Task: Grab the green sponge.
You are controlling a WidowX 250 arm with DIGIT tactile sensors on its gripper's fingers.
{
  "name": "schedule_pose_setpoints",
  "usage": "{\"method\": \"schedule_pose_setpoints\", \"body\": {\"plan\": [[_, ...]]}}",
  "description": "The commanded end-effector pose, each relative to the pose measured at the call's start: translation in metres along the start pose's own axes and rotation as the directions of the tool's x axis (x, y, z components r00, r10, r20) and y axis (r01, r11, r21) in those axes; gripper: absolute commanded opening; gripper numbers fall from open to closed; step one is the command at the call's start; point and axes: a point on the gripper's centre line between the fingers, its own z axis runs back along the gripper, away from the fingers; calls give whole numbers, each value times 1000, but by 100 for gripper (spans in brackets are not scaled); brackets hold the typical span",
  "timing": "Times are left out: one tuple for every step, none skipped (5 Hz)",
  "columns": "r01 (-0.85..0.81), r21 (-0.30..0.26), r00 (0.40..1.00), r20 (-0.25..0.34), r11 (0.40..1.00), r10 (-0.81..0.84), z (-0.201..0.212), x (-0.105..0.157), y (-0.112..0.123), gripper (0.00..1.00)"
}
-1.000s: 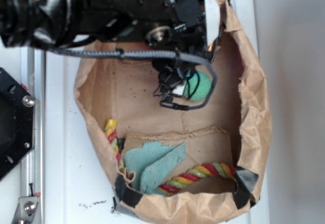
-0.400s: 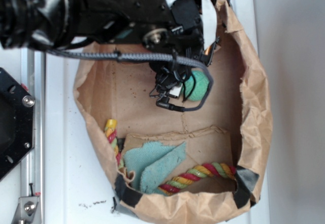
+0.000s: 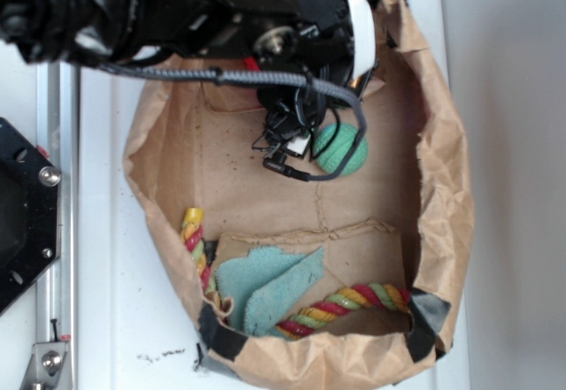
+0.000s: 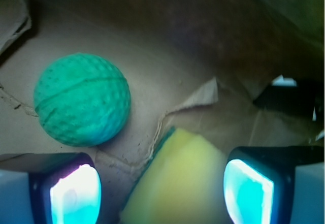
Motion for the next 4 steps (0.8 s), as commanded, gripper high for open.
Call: {"method": "schedule_pose_setpoints", "body": {"plan": [[183, 17, 977, 113, 983, -183, 12, 9, 14, 100], [226, 25, 966, 121, 974, -227, 11, 2, 19, 100], [279, 22, 955, 101, 960, -280, 8, -7, 21, 100], [309, 27, 950, 38, 951, -310, 0, -20, 23, 100]]}}
